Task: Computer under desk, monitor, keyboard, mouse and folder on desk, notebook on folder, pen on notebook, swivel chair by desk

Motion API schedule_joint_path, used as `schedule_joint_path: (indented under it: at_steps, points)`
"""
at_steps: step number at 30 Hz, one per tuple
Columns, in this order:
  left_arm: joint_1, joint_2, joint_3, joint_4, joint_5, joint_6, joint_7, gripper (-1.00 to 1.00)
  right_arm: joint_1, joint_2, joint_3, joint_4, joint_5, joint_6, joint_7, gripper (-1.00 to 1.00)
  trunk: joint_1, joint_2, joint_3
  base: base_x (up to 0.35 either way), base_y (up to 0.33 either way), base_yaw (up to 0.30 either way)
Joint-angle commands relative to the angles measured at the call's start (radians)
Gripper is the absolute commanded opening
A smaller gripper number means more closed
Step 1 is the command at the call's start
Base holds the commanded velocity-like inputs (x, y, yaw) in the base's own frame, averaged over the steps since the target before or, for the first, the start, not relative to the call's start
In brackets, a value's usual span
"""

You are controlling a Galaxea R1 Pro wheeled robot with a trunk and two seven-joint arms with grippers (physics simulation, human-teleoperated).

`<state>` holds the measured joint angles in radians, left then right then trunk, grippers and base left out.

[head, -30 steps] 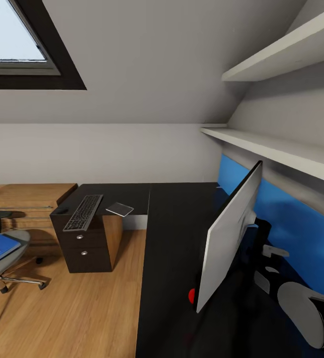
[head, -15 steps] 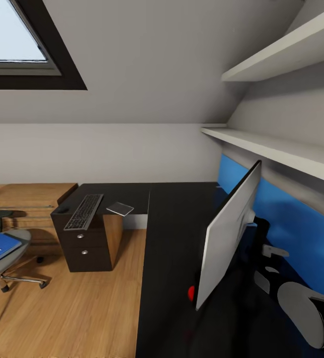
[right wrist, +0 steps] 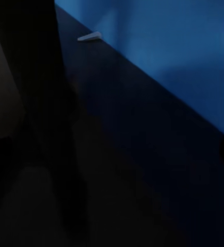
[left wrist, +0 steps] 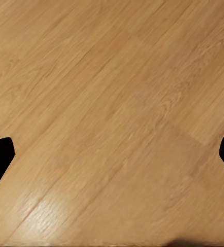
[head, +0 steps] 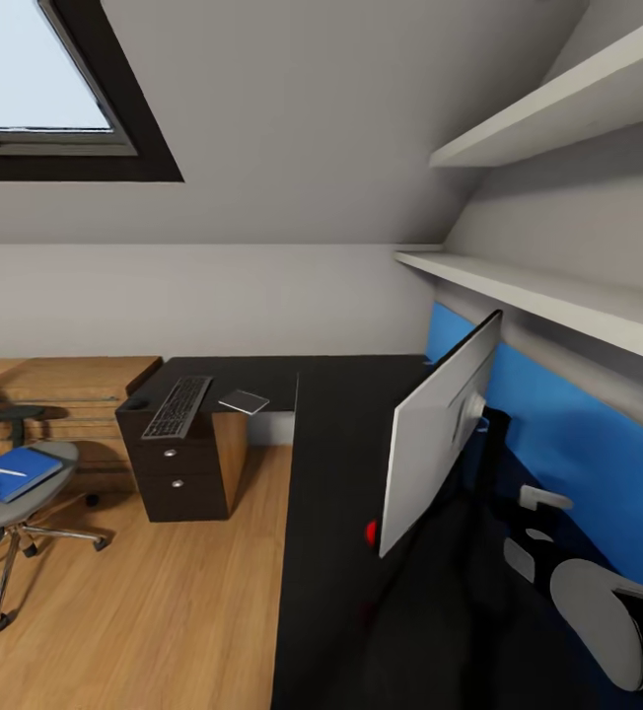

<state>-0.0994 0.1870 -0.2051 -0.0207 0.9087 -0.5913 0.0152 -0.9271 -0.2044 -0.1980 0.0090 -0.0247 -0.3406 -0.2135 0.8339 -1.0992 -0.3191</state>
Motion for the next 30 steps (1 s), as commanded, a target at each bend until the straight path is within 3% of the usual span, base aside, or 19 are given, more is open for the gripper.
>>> schedule_joint_path:
  at_steps: [1,5,11,13,18,20,21,22,23,24,25,28,30]
  points:
    - [0.0,0.0,-0.009,-0.001,0.006,0.001,0.002,1.0,-0.001,0.001,-0.003,0.001,-0.003,-0.006,0.001,1.0,-0.001,-0.001,-0.001,-0.334,0.0,0.0]
    - [0.0,0.001,-0.01,-0.001,0.006,0.036,0.002,1.0,0.0,0.018,-0.003,0.0,0.001,-0.021,0.004,1.0,-0.001,-0.001,-0.001,-0.334,0.0,0.0]
    - [0.0,0.002,-0.015,-0.011,-0.002,0.098,0.003,1.0,0.0,0.042,-0.004,0.001,0.043,-0.084,0.006,1.0,-0.001,-0.001,-0.001,-0.276,0.0,0.0]
    - [0.0,0.007,-0.016,-0.044,-0.003,0.098,0.004,1.0,0.001,0.053,-0.004,0.001,0.049,-0.091,0.006,1.0,-0.001,-0.001,-0.001,-0.092,0.0,0.0]
    - [0.0,0.05,-0.018,-0.205,-0.006,0.105,0.067,1.0,0.001,0.092,-0.004,0.0,0.057,-0.116,0.006,1.0,-0.001,-0.001,-0.001,-0.028,0.0,0.0]
    - [0.0,0.064,-0.019,-0.336,-0.062,0.146,0.188,1.0,0.001,0.125,-0.003,0.0,0.06,-0.134,0.005,1.0,-0.001,-0.001,-0.001,-0.005,0.0,0.0]
    - [0.0,0.066,-0.018,-0.427,-0.148,0.251,0.283,1.0,0.001,0.137,-0.003,-0.001,0.061,-0.138,0.005,1.0,-0.001,-0.001,-0.001,-0.001,0.0,0.0]
    - [0.0,0.066,-0.018,-0.467,-0.187,0.321,0.32,1.0,0.001,0.141,-0.002,-0.001,0.061,-0.139,0.005,1.0,-0.001,-0.001,-0.001,0.0,0.0,0.0]
    - [0.0,0.065,-0.018,-0.484,-0.203,0.356,0.334,1.0,0.0,0.142,-0.002,-0.001,0.061,-0.139,0.005,1.0,-0.001,-0.001,-0.001,0.0,0.0,0.0]
    - [0.0,0.063,-0.017,-0.524,-0.238,0.452,0.361,1.0,0.0,0.143,-0.002,-0.004,0.061,-0.137,0.005,1.0,-0.001,-0.001,-0.001,0.0,0.0,0.0]
    - [0.0,0.057,-0.017,-0.548,-0.256,0.517,0.374,1.0,-0.001,0.142,-0.003,-0.016,0.061,-0.133,0.005,1.0,-0.001,-0.001,-0.001,0.0,0.0,0.0]
    - [0.0,0.046,-0.017,-0.565,-0.271,0.564,0.384,1.0,-0.001,0.141,-0.004,-0.067,0.061,-0.102,0.005,1.0,-0.001,-0.001,-0.001,0.0,0.0,0.0]
    - [0.0,0.044,-0.017,-0.571,-0.276,0.579,0.387,1.0,0.0,0.144,-0.006,-0.194,0.06,0.01,0.005,1.0,-0.001,-0.001,-0.001,0.0,0.0,0.0]
